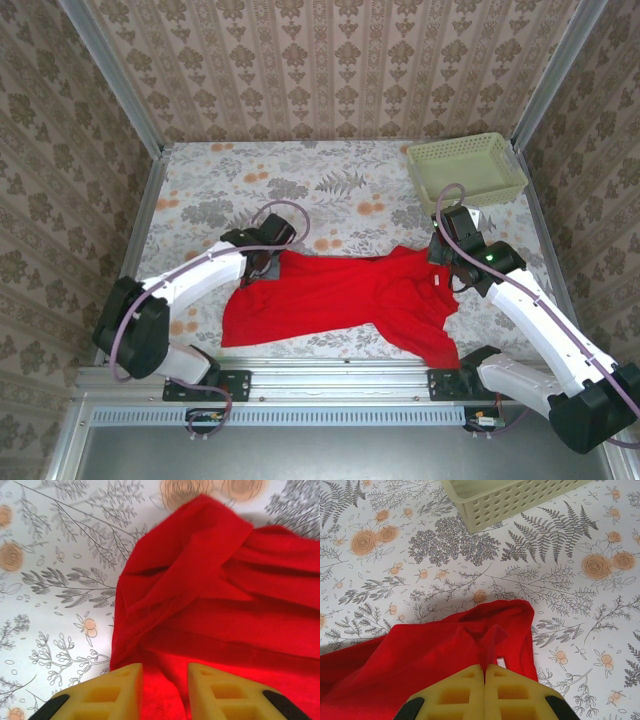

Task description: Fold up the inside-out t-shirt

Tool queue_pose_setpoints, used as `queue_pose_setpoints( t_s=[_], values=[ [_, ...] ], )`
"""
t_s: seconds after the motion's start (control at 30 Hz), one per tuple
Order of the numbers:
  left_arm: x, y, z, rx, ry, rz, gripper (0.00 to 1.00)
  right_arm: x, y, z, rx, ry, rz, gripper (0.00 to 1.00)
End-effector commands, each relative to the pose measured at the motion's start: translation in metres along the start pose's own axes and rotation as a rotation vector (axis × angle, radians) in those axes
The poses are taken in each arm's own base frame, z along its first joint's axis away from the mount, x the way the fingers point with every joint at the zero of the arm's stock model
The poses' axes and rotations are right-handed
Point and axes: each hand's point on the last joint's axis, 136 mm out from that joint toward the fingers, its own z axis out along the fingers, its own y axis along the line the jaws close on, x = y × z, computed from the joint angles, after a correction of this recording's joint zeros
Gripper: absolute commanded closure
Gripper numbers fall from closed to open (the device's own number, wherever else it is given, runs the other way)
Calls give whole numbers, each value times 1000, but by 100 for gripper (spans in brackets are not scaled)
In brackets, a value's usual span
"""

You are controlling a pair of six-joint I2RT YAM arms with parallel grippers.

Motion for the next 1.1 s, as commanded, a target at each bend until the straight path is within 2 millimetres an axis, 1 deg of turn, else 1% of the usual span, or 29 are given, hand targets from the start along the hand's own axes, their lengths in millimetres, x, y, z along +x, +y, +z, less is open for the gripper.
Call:
queue_pose_setpoints(
  t_s=[0.0,0.07,0.17,0.3,0.43,0.57,0.63,0.7,0.8,0.93,1.07],
  values=[
    [19,6,16,-37,94,8,70,-7,-5,-5,18,-24,23,100],
    [25,11,24,-56,121,-13,69,-6,-6,-5,20,-24,21,100],
    [28,20,33,-68,141,-52,70,-6,-7,-5,24,-22,16,100],
    [29,29,38,-87,147,-74,72,-6,-7,-5,26,-23,16,100],
    [30,33,40,-91,156,-79,79,-6,-7,-5,24,-24,18,100],
    [29,34,35,-89,145,-91,87,-7,-9,-5,33,-24,12,100],
    [27,35,29,-84,130,-95,91,-8,-11,-4,47,-24,12,100],
    [23,38,19,-82,99,-105,95,-11,-14,-5,56,-26,16,100],
    [13,39,3,-23,30,-125,100,-18,-20,-7,79,-33,21,100],
    [-7,39,-24,146,-81,-200,100,-32,-27,-12,85,-49,32,100],
    [-33,55,-57,379,-228,-375,100,-43,-23,-17,62,-61,28,100]
  ],
)
